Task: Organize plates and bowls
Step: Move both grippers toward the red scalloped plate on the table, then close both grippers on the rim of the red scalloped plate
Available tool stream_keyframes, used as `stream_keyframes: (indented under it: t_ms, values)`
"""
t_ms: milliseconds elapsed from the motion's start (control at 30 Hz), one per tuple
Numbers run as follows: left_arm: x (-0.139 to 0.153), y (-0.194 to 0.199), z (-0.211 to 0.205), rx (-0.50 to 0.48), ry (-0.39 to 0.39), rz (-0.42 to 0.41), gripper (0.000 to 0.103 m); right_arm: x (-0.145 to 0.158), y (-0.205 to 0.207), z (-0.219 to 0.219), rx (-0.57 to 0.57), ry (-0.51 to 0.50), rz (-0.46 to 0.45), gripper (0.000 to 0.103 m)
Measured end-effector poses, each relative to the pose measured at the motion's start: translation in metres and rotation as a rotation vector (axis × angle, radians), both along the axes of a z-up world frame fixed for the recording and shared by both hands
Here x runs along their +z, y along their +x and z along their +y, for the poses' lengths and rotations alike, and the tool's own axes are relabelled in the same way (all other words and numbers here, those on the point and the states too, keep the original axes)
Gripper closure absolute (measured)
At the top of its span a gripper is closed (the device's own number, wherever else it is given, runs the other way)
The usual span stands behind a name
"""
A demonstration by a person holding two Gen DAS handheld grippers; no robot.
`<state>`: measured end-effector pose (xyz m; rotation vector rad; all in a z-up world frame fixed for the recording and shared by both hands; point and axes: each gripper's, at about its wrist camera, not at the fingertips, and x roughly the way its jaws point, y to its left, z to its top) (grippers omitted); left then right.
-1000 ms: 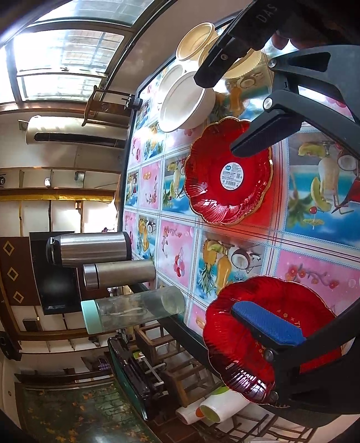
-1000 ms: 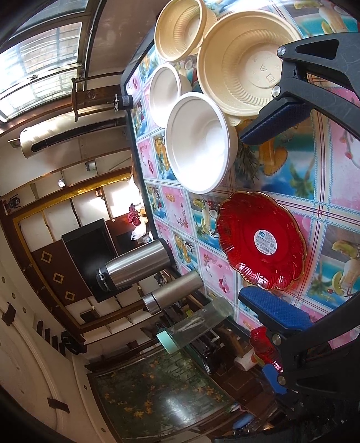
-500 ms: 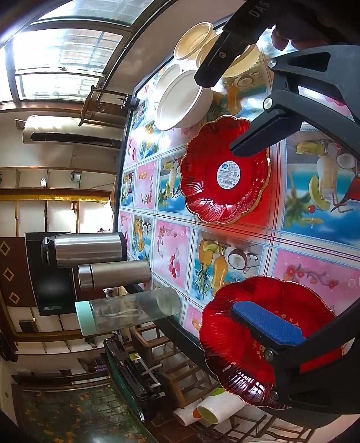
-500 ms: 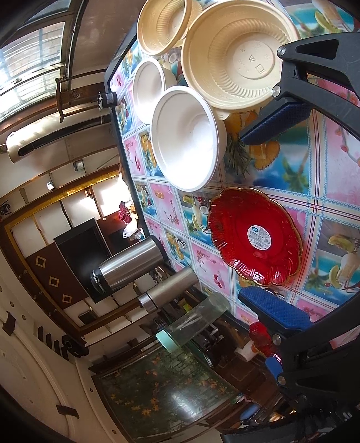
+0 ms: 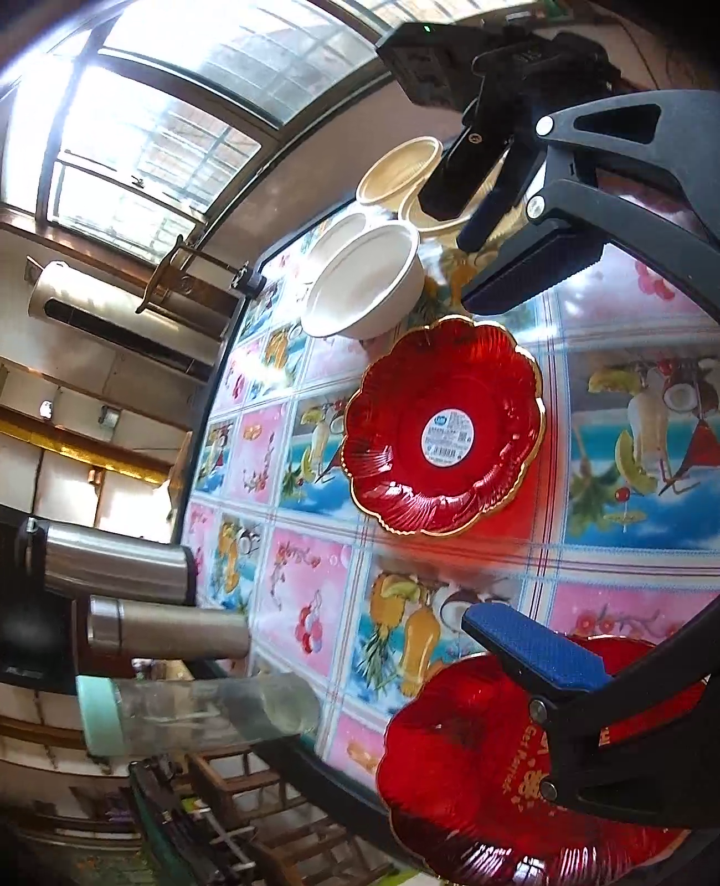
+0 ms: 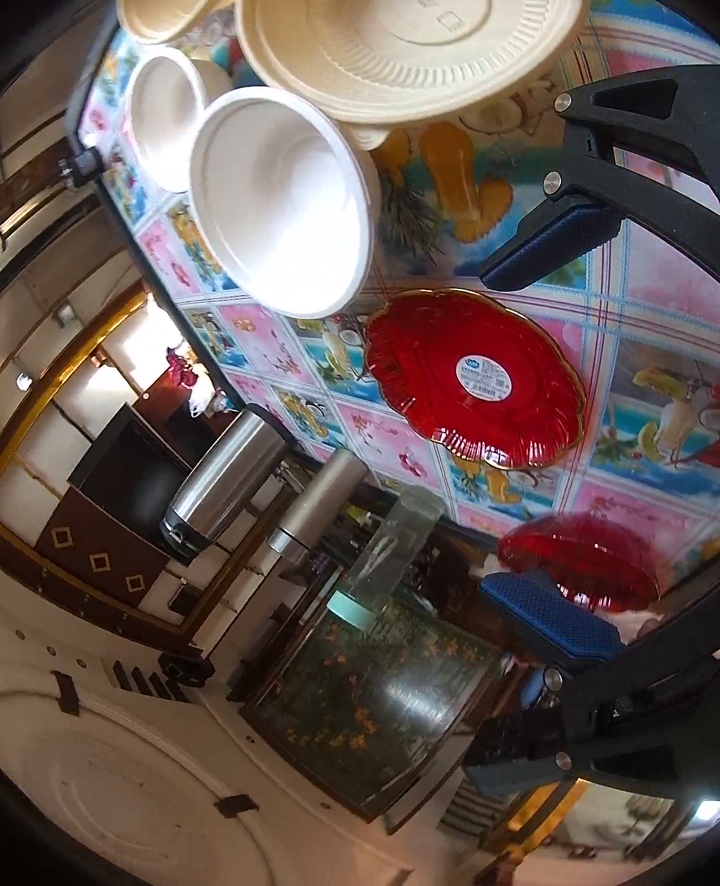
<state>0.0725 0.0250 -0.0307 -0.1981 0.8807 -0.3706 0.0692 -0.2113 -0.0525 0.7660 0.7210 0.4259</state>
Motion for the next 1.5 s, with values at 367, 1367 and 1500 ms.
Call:
stream_keyframes:
  t_ms: [367,1367,1500]
  values:
    - [-0.014,0.045,0.003,0.059,-0.132,0.178,0.0,-0.017,0.018,-0.008,-0.024,0.082,0.097,0.008]
    - [-0.053,0.063,0.004,0.139,-0.103,0.201,0.055,-0.047,0.033,-0.006,-0.019,0.105,0.243,0.045]
    - [-0.061,0.064,-0.002,0.112,-0.102,0.239,0.066,-0.047,0.033,-0.006,-0.03,0.102,0.241,0.046]
